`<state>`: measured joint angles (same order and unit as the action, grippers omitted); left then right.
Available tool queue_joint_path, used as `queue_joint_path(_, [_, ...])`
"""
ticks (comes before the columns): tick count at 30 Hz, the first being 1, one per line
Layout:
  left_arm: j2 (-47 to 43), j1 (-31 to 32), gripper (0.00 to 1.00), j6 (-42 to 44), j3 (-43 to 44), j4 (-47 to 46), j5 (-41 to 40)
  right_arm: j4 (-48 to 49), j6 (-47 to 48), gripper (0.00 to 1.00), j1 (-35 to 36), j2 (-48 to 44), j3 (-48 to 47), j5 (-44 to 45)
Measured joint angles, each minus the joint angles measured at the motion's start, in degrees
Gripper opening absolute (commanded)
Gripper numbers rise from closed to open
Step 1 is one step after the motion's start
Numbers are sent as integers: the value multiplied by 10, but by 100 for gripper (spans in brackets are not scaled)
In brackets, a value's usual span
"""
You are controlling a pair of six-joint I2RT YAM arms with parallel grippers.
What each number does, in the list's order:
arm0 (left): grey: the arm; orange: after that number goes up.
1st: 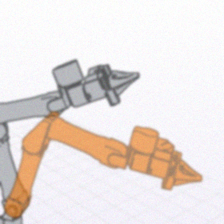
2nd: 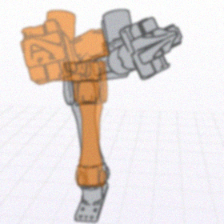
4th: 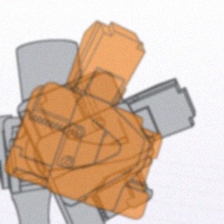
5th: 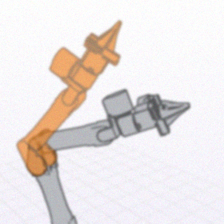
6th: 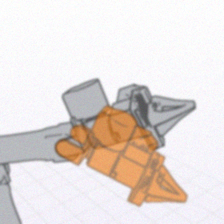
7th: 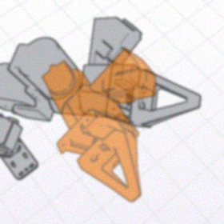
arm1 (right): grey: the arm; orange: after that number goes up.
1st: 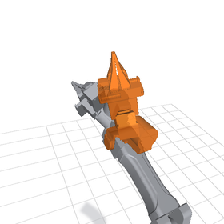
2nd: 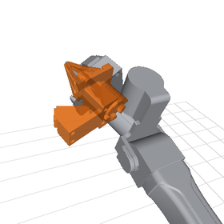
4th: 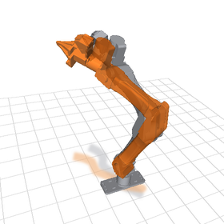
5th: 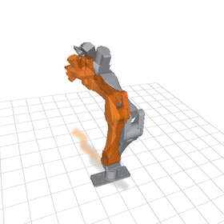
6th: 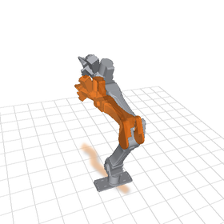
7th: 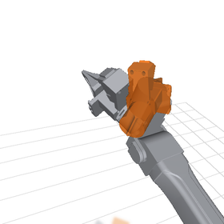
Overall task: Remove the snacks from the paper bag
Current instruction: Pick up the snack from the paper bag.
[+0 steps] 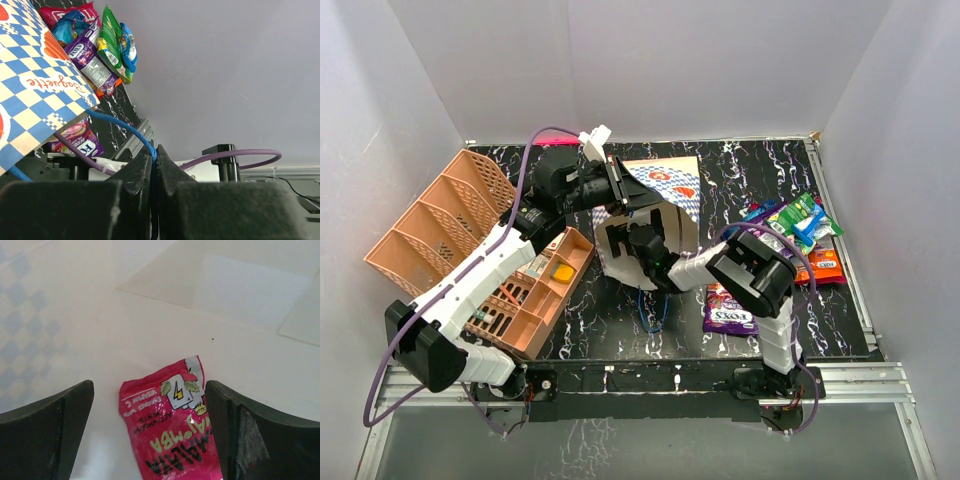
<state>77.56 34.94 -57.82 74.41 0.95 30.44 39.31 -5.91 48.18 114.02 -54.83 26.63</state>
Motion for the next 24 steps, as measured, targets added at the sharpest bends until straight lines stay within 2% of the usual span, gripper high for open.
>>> queue_joint_path(6, [0,0,0,0,0,6,1,0,-37,95,-23,56,-29,11])
queue_joint_path(10, [0,0,0,2,0,7,1,-16,-72,80,-31,60,-28,11])
queue_joint_path(17, [0,-7,0,8,0,9,3,-7,-114,44,-30,23,25,-16])
queue_joint_path(24, [0,-10,0,8,-1,8,4,-18,-91,25,-24,-8,49,-47])
